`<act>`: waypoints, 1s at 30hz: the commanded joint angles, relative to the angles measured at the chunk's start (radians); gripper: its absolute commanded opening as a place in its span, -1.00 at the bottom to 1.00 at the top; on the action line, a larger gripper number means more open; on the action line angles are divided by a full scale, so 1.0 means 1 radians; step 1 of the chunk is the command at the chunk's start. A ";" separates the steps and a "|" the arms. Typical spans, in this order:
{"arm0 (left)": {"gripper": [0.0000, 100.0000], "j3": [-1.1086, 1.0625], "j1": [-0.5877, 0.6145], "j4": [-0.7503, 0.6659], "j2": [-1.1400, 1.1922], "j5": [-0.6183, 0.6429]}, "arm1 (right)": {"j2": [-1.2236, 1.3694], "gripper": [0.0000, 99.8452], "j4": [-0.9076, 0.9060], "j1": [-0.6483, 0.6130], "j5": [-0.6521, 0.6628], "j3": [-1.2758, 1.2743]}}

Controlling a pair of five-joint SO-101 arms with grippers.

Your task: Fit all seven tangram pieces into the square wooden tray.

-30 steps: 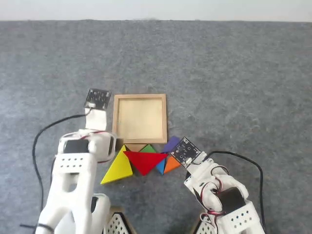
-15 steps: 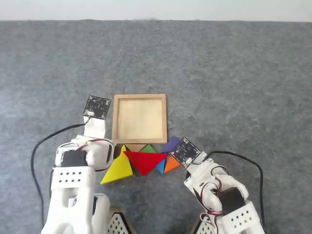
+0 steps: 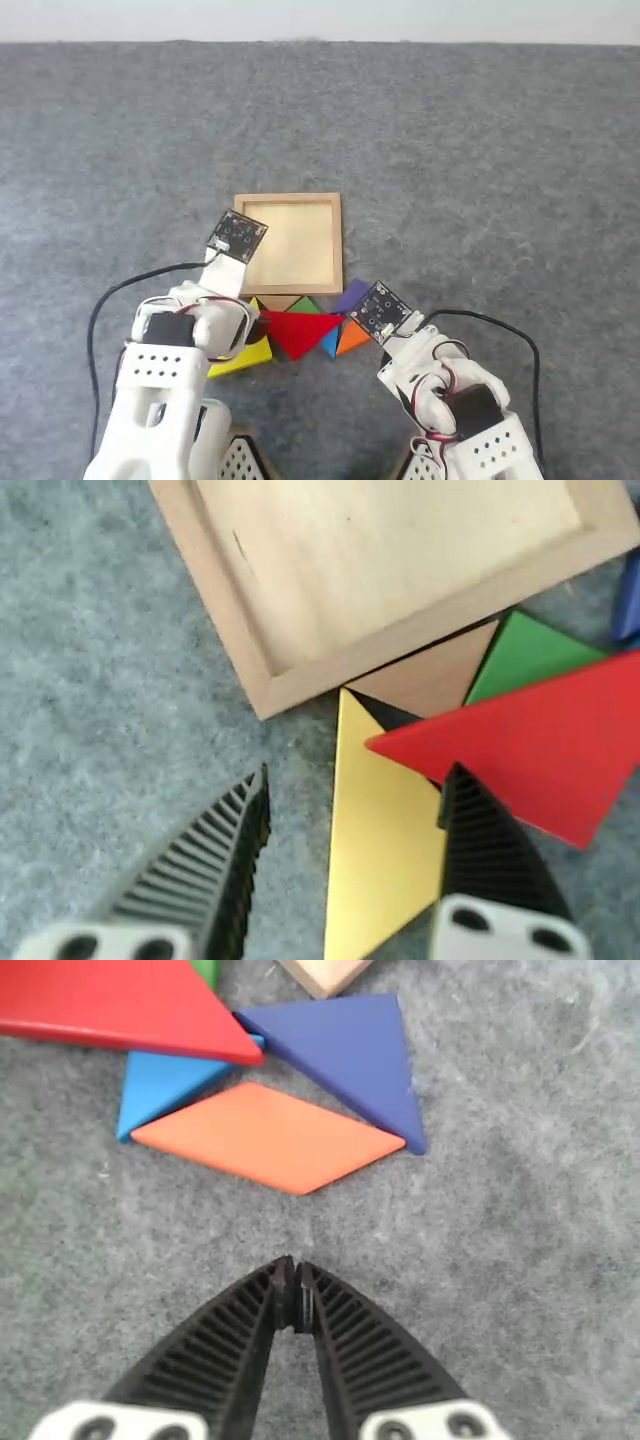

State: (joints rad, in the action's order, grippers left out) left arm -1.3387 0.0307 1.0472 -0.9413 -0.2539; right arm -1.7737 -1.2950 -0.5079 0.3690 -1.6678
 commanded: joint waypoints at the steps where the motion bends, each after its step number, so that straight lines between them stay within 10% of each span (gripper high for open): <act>1: -0.46 0.010 -0.008 0.025 -0.021 -0.055 | -0.019 -0.98 -0.002 -0.007 -0.009 -0.017; 30: -0.42 0.202 -0.118 0.153 0.276 -0.115 | -0.019 -0.98 -0.002 -0.007 -0.009 -0.017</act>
State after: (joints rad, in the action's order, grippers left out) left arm -1.2298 -0.0997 1.1408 -0.7020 -0.3813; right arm -1.7737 -1.2950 -0.5079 0.3690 -1.6678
